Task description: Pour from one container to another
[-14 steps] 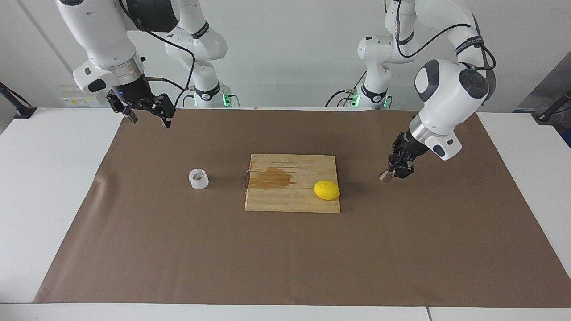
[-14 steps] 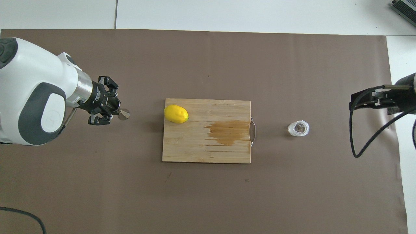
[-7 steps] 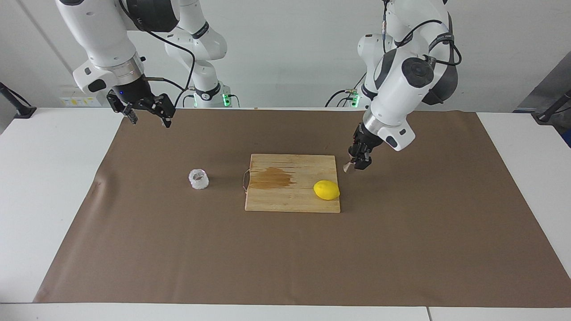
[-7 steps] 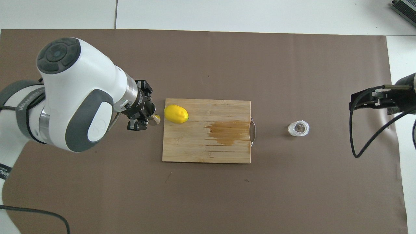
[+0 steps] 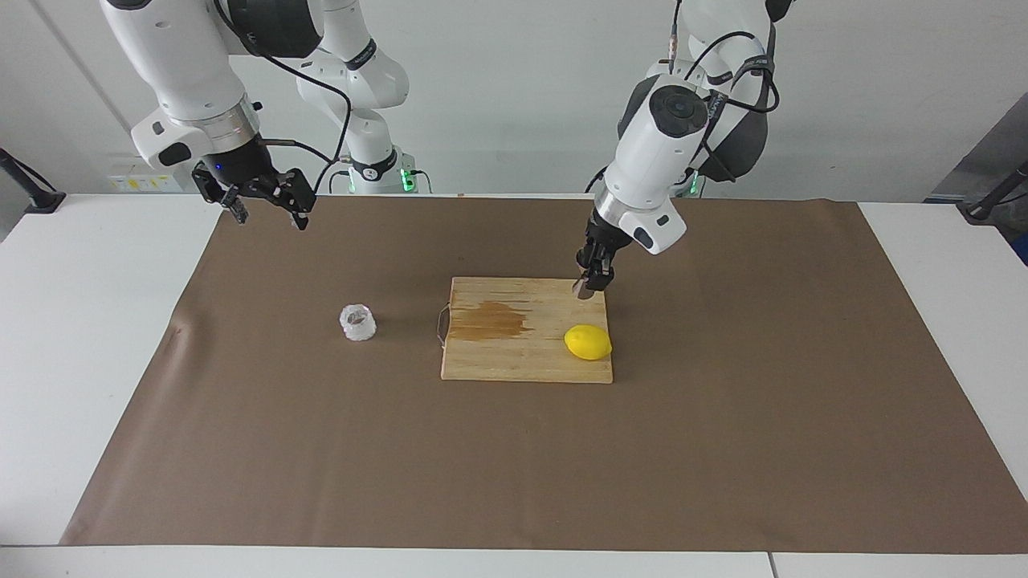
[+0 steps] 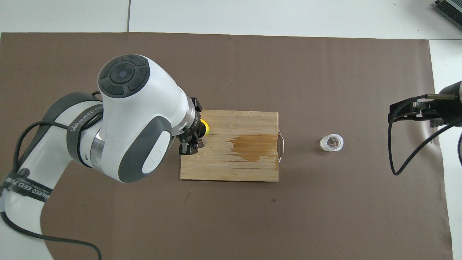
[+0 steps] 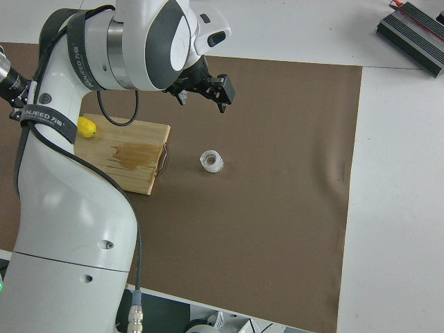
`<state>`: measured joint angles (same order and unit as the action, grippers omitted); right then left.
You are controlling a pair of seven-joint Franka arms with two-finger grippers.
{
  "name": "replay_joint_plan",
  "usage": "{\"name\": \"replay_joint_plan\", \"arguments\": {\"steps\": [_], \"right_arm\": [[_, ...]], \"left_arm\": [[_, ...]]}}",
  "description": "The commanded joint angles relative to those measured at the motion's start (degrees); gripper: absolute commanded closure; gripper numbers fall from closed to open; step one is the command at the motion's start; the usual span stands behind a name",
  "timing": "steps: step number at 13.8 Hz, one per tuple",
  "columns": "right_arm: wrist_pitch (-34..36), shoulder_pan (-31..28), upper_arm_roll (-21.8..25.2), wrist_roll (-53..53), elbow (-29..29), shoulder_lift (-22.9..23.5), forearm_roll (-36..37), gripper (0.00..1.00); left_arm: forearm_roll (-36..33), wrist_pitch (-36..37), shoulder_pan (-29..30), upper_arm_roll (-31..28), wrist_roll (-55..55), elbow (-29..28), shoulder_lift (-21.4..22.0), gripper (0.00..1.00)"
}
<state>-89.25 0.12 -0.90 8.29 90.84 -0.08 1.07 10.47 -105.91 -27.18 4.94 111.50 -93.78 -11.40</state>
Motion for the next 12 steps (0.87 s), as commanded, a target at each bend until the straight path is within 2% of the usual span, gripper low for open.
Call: {"name": "replay_joint_plan", "arguments": {"steps": [1,4,12], "right_arm": [[-1.1,-0.56,-0.24,-0.74,1.79,-1.42,-0.28,0.0],[-1.1,-0.65,-0.24,-0.74,1.79,-1.42,-0.28,0.0],[-1.1,-0.65,-0.24,-0.74,1.79,-1.42,-0.28,0.0]], "left_arm": [[0.52,0.27,-2.61,-0.72,3.89,5.27,-4.66,1.0],[0.43,-1.04,-4.63,-0.64,7.5,9.67,-9.24,1.0],[-0.27,-5.87,-9.73,-0.64,11.46,9.59,-13.29,1.0]]}}
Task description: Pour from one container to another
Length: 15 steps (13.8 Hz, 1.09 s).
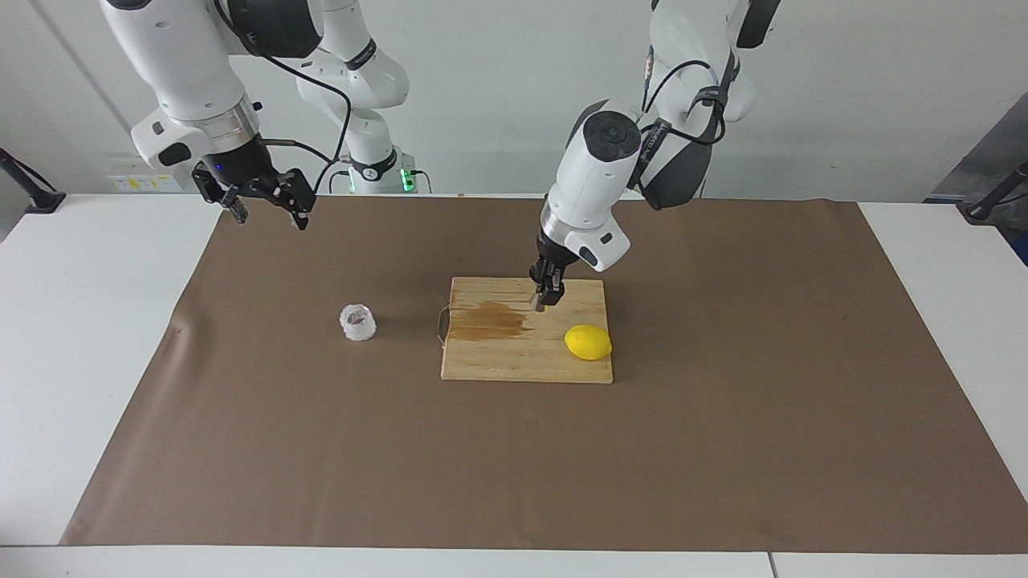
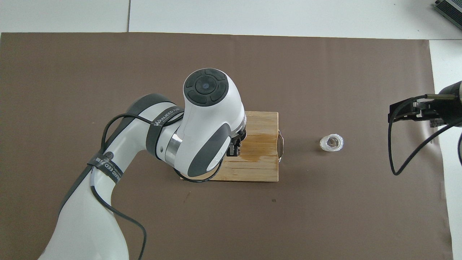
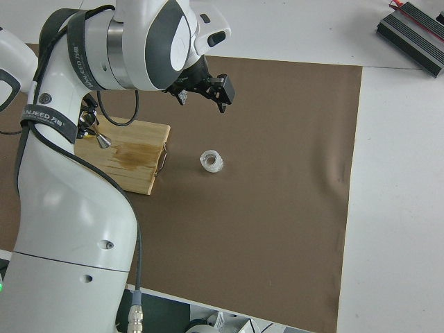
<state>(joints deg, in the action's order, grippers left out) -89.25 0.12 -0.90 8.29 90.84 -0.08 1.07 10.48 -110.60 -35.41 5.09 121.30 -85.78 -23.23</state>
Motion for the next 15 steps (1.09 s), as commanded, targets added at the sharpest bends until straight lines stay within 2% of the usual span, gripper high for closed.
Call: {"name": "replay_joint_plan", "arguments": {"steps": [1,11,15], "right_arm": [[-1.1,-0.65,-0.24,-0.74,1.79,-1.42,-0.28,0.0],[-1.1,-0.56,-0.15,-0.74,1.79,-1.42,-0.28,0.0],[-1.1,-0.56,-0.15,-0.74,1.79,-1.42,-0.28,0.0]], "left_arm": [[-0.28,-2.42,-2.46,-0.78,1.83,1.32,-1.55,1.0],[-2.39,-9.02,-3.35,-0.78,2.01,0.97,-4.36,1.0],[-2.91,-11.13,-3.35,-0.87,1.92,-0.79,-4.28,1.0]]}}
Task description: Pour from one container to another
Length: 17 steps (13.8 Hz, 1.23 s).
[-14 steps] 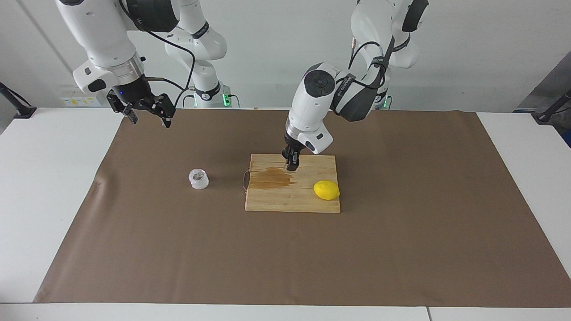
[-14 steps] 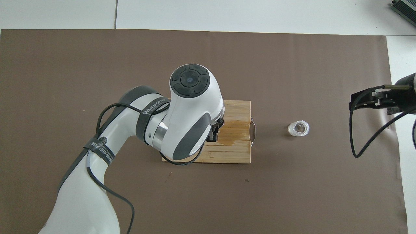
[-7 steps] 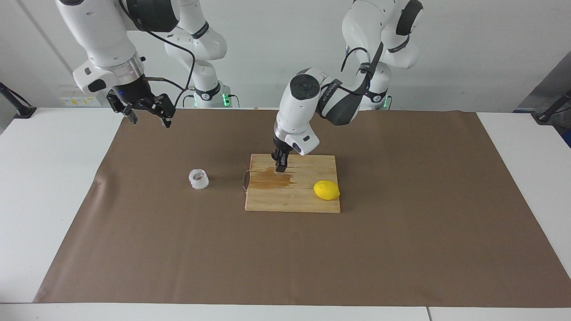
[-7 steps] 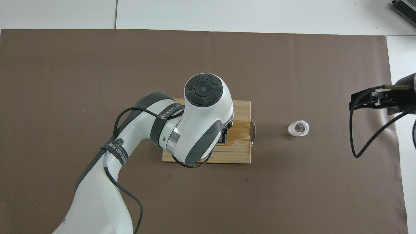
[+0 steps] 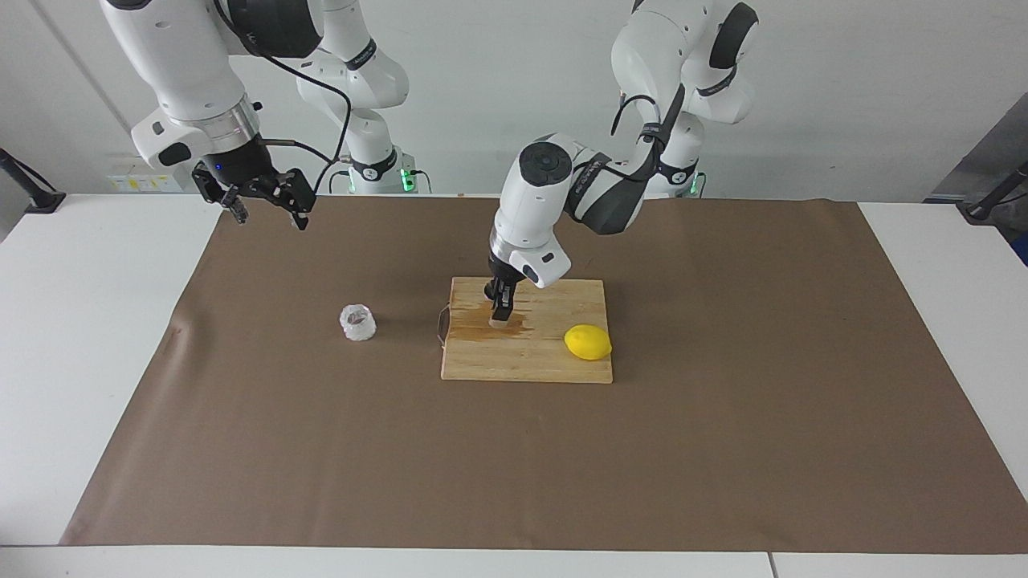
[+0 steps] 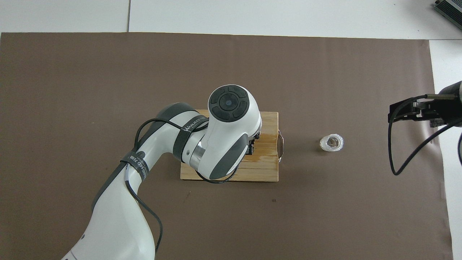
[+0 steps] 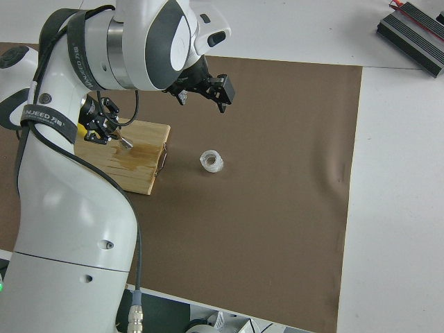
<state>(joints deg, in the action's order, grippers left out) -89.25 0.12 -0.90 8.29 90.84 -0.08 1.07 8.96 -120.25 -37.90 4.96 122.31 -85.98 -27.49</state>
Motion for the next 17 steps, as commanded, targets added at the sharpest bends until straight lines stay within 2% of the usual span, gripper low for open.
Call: {"name": "replay_joint_plan", "arguments": {"steps": [1,12,13,14,15,16,17], "right_arm": [[-1.1,-0.56,-0.15,-0.74,1.79,-1.42,-0.28,0.0],[-1.1,-0.57,-0.15,-0.74,1.79,-1.42,-0.28,0.0],[-1.1,-0.65,-0.15,-0.74,1.79,-1.42,-0.28,0.0],[-1.1,-0.65,-0.24,-0.74,1.79,-1.42,-0.28,0.0],[-1.1,-0.57,-0.24,-0.74,1.79,-1.42,-0.28,0.0],[-1.1,-0.56,-0.24,-0.74,1.79,-1.42,-0.28,0.0],[-1.1,-0.65,-0.24,-0.74,1.79,-1.42,-0.28,0.0]], "left_arm": [[-1.49,-1.57,-0.86,-0.74,0.91,-0.85,-0.19,1.0],[-1.58,-3.94,-0.86,-0.65,0.56,-3.75,0.07,0.99],[-1.58,-3.94,-0.86,-0.65,0.65,-3.75,0.07,0.89],[-1.58,-4.03,-0.86,-0.65,0.65,-3.75,0.07,0.74],[-1.58,-4.03,-0.86,-0.65,0.65,-3.75,0.07,0.65],[-1.5,-4.03,-0.86,-0.65,0.74,-3.75,0.07,0.48],[-1.49,-4.03,-0.86,-0.65,0.74,-3.75,0.07,0.35]]}}
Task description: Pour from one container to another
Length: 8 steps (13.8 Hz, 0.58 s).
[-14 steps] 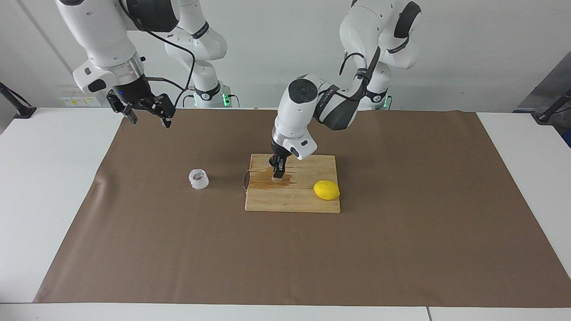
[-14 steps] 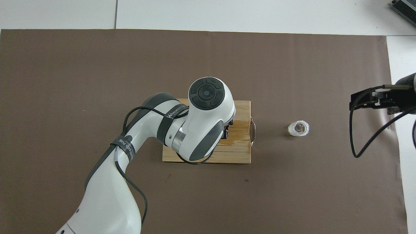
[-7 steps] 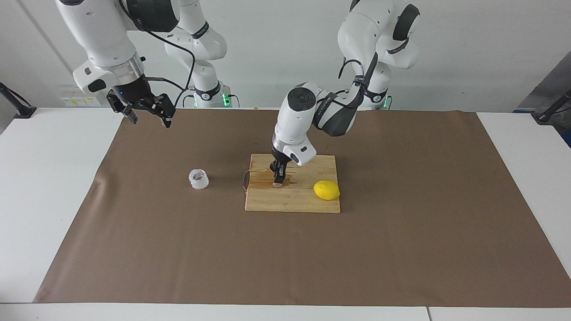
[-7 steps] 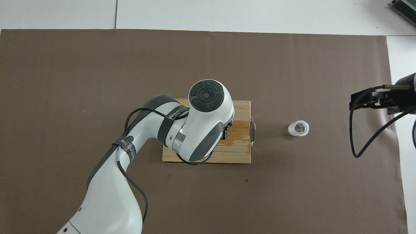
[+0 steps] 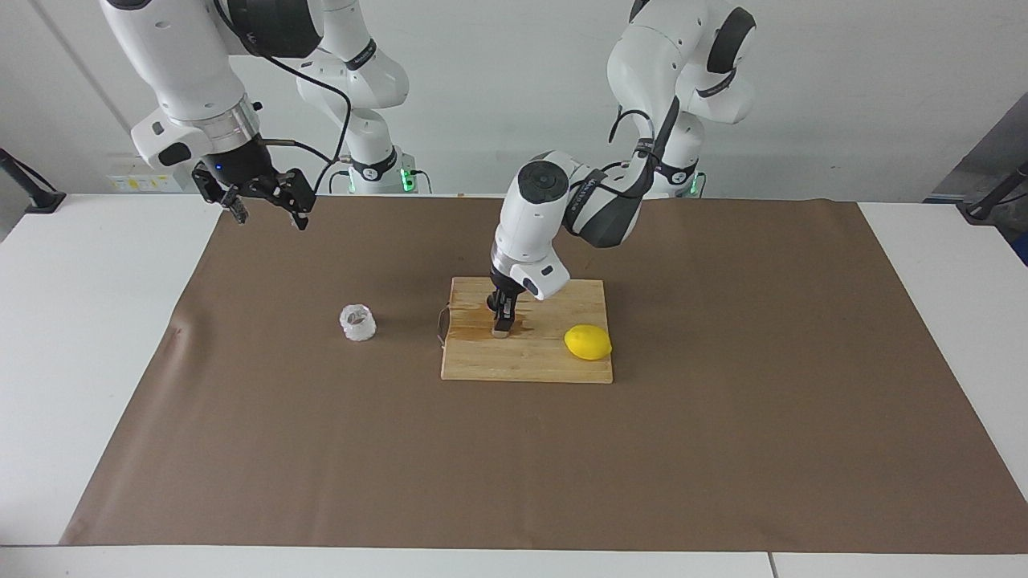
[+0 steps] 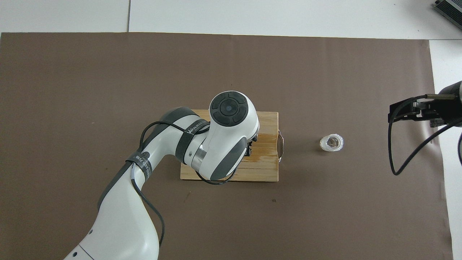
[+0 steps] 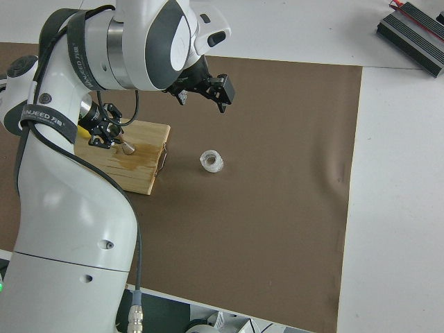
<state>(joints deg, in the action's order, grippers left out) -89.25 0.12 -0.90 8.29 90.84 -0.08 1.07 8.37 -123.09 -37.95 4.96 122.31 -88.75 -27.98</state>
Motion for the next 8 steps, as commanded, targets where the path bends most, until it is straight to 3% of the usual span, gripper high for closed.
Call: {"name": "replay_joint_plan", "arguments": {"steps": [1,4,8], "right_arm": [[-1.1,-0.65,-0.15,-0.74,1.79,-1.42,-0.28,0.0],[-1.1,-0.56,-0.24,-0.74,1.79,-1.42,-0.28,0.0],[-1.01,-0.65,-0.24,-0.82,1.71,-1.42,-0.28,0.0]], "left_arm": [[-0.9,-1.01,-0.81,-0.66,0.74,-0.89,0.56,0.2],[-0.99,-0.22,-0.89,-0.74,0.74,-0.46,0.65,0.0],[-2.39,3.37,-0.72,-0.75,0.48,0.69,0.74,0.0]]}}
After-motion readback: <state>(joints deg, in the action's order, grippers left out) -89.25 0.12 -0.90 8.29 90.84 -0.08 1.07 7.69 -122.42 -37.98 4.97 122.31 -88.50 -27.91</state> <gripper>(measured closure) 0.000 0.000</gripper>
